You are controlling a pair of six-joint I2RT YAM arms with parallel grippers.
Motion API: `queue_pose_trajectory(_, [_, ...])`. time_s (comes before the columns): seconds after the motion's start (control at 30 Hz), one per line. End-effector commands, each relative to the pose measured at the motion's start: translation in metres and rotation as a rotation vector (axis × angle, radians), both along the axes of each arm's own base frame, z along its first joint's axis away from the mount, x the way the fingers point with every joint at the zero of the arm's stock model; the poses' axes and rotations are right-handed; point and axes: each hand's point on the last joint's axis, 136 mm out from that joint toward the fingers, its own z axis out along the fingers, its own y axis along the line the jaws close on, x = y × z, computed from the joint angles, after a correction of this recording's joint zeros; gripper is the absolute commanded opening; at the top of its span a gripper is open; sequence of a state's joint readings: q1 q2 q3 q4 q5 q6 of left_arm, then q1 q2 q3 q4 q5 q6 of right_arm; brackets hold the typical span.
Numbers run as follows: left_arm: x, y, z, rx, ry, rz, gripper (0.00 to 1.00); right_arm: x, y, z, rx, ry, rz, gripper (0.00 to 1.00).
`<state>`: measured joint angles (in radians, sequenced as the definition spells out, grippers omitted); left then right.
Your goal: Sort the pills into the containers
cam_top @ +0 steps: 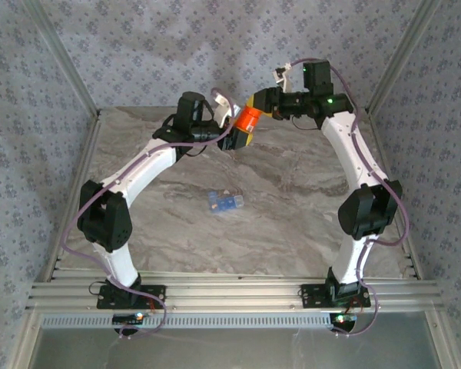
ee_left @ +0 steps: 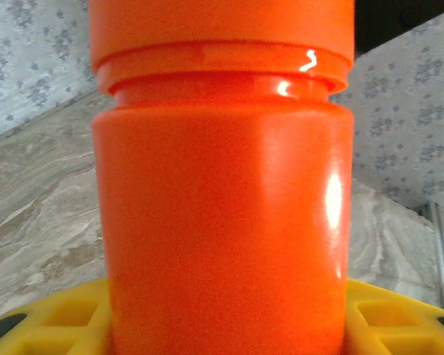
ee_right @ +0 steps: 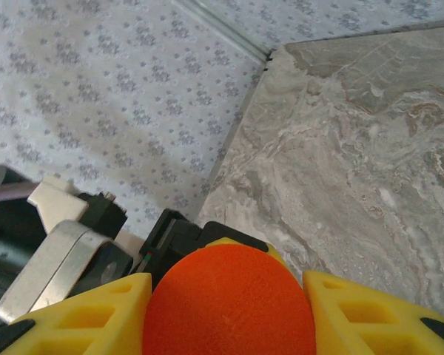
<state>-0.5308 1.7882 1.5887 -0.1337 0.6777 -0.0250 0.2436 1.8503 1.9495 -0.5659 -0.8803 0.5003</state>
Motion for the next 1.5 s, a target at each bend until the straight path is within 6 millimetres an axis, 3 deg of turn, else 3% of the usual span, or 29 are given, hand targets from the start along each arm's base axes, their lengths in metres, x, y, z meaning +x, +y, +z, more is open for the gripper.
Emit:
queue_pose_trajectory(0.0, [0.014, -0.004, 0.041, -0.034, -0.189, 0.063, 0.00, -0.007, 0.010, -0.009, -0.010, 0.078, -0.067, 0.43])
queue_pose_trajectory(0.2, [0.020, -0.008, 0.044, 0.040, -0.329, 0.138, 0.00, -0.010, 0.022, -0.029, -0.071, 0.202, -0.220, 0.44])
queue_pose_trajectory(0.47, [0.026, -0.006, 0.042, 0.062, -0.377, 0.193, 0.00, -0.013, 0.027, -0.024, -0.075, 0.213, -0.302, 0.47])
queue_pose_trajectory(0.67, [0.029, -0.002, 0.037, 0.051, -0.348, 0.205, 0.00, 0.002, 0.011, 0.000, 0.021, 0.208, -0.334, 0.54])
queue_pose_trajectory(0.83, [0.030, 0.002, 0.036, 0.029, -0.319, 0.209, 0.00, 0.011, -0.003, 0.031, 0.121, 0.168, -0.344, 0.75])
queue_pose_trajectory(1.07, [0.026, 0.006, 0.033, 0.030, -0.310, 0.206, 0.00, 0.018, -0.031, 0.061, 0.219, 0.085, -0.373, 0.83])
queue_pose_trajectory(1.33, [0.016, 0.003, 0.041, -0.014, -0.269, 0.135, 0.00, 0.019, -0.065, 0.053, 0.191, 0.078, -0.399, 0.82])
queue_pose_trajectory(1.47, [0.008, -0.001, 0.047, -0.035, -0.231, 0.075, 0.00, 0.017, -0.066, 0.050, 0.145, 0.021, -0.321, 0.81])
